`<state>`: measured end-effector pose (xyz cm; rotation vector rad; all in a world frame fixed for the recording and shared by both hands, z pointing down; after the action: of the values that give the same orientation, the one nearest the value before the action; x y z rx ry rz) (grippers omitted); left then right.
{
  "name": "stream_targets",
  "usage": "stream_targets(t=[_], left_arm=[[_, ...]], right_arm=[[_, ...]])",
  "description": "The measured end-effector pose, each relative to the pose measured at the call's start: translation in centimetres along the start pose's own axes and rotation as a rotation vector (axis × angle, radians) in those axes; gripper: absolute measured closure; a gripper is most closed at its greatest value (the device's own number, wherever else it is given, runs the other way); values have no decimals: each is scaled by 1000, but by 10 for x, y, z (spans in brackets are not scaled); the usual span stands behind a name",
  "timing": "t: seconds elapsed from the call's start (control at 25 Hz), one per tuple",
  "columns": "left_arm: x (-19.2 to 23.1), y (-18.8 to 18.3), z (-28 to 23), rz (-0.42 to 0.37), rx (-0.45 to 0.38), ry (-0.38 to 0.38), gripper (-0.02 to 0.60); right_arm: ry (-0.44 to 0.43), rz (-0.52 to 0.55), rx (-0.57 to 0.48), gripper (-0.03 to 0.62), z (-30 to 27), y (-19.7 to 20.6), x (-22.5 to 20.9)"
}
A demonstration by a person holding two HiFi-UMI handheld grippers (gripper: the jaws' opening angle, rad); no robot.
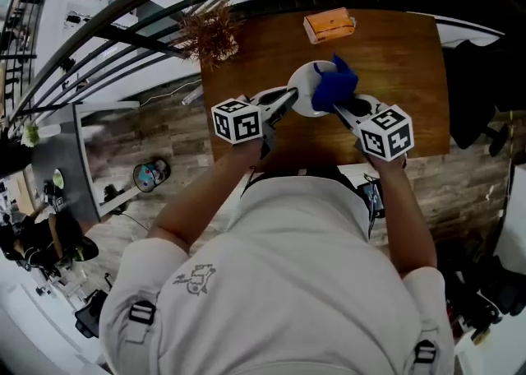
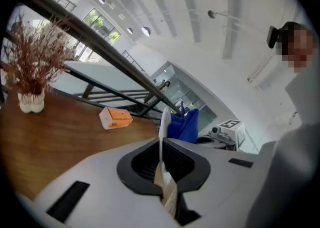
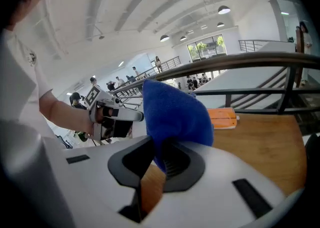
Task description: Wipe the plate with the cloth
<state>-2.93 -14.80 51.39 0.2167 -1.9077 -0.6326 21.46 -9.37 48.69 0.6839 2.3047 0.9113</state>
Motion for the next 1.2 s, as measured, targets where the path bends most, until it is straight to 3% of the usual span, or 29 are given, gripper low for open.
stream_targets(t=[0.4,0.72,1.2], left_arm=[[50,55,-54,194,66,-104,566],[90,96,-98,349,119,-172,566],[131,127,-127,407,165,-280,565]], right_arm=[[20,-81,54,548,-35,68,-34],[11,-12,128,548,-67,111,-45],[-76,-55,204,548,-83,145,-71]])
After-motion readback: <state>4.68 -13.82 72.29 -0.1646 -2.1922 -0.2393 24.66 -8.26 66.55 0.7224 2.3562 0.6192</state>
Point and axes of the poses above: the fingertips, and each gripper's own axes: z backward along the fingers, x to its left, y out of its underside, the point moved 10 cm from there along z, backward along the fingers, and after that the axes turned 7 degrees about z, right-handed, at the moved point
